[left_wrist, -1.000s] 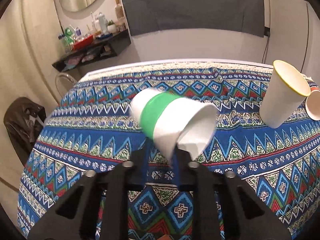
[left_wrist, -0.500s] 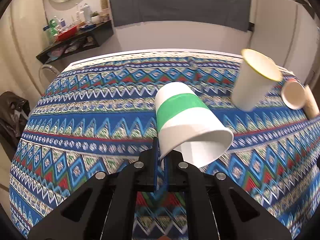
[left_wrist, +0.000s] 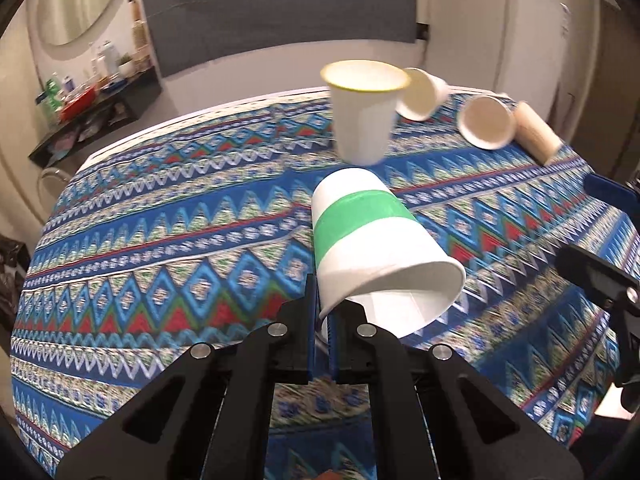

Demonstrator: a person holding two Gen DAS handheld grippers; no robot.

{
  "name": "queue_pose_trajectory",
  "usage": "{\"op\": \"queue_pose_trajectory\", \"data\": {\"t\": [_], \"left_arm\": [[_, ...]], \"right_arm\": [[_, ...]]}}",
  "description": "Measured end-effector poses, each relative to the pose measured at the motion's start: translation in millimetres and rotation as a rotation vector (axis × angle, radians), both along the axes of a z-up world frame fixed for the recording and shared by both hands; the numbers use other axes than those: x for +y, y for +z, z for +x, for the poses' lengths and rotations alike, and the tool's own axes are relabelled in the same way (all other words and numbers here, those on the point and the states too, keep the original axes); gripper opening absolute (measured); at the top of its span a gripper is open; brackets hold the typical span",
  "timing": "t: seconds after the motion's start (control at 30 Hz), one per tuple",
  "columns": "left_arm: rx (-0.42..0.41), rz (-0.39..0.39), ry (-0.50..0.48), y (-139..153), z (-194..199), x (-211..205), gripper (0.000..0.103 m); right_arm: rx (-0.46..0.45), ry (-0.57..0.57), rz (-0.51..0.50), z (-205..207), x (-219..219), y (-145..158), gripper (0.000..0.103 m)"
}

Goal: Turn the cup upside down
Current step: 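Lift the green-banded cup with the left gripper toward the right gripper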

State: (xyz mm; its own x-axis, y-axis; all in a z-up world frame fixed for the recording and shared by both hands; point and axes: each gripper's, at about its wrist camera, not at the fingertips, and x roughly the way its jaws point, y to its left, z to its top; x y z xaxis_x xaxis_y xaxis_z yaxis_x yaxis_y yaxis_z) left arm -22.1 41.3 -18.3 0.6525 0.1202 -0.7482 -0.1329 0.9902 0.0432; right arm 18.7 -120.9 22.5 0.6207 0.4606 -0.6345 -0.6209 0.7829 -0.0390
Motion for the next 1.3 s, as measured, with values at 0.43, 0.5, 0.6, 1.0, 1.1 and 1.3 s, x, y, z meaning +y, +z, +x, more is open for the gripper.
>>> {"op": "queue_pose_trajectory", "data": {"t": [0.43, 0.5, 0.6, 1.0, 1.1, 1.3], "left_arm": [[-0.019, 0.024, -0.095, -4, -12, -41, 0.006], [-0.024, 0.031, -0.102, -5, -15, -45, 0.006], [-0.032, 0.044, -0.111, -5, -17, -49, 0.006], [-0.043, 0.068, -0.165, -3, -27, -60, 0.006], [-0.040, 0.070, -0.173, -1, -32, -61, 0.009], [-0.035, 0.091, -0.183, -1, -42, -60, 0.022]], "right_arm": [[0.087, -0.047, 0.032, 13, -23, 4, 0.095], [0.088, -0.047, 0.046, 15, -24, 6, 0.095], [0.088, -0.045, 0.069, 18, -25, 9, 0.095], [0.125, -0.050, 0.116, 24, -24, 4, 0.095], [0.131, -0.056, 0.112, 26, -24, 2, 0.095], [0.166, -0.072, 0.121, 33, -24, -5, 0.095]]}}
